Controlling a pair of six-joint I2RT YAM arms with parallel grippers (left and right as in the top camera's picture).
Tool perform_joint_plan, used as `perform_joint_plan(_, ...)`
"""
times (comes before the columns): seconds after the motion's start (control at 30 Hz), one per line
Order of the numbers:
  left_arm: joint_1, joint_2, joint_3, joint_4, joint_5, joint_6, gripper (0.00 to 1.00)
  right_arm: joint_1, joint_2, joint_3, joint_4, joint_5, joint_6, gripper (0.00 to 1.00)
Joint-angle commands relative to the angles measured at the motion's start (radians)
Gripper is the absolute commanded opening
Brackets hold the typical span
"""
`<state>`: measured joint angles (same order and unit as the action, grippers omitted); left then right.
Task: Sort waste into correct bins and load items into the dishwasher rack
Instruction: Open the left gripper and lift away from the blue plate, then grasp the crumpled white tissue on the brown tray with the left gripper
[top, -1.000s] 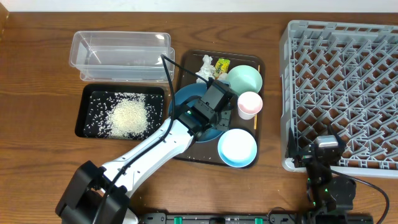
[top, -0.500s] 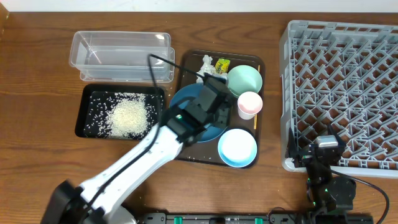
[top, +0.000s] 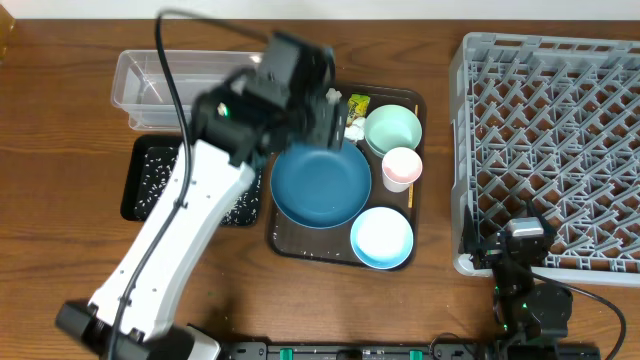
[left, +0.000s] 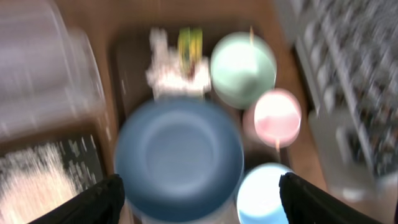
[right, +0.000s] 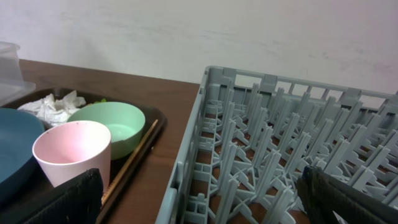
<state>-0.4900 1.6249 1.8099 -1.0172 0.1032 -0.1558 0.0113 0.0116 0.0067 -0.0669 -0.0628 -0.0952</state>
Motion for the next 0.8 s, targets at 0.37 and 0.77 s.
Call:
perform_joint_plan(0.37,0.106,0.413,0.056,0.314,0.009,-0.051,0.84,0.009,-0.007,-0.001,-0.004,0.003,0.004,0.99)
perform_joint_plan(0.77,0.1,0.628,0.055,0.315,0.01,-0.061,0.84,0.009,-0.007,-0.001,-0.004,0.003,0.004,0.99)
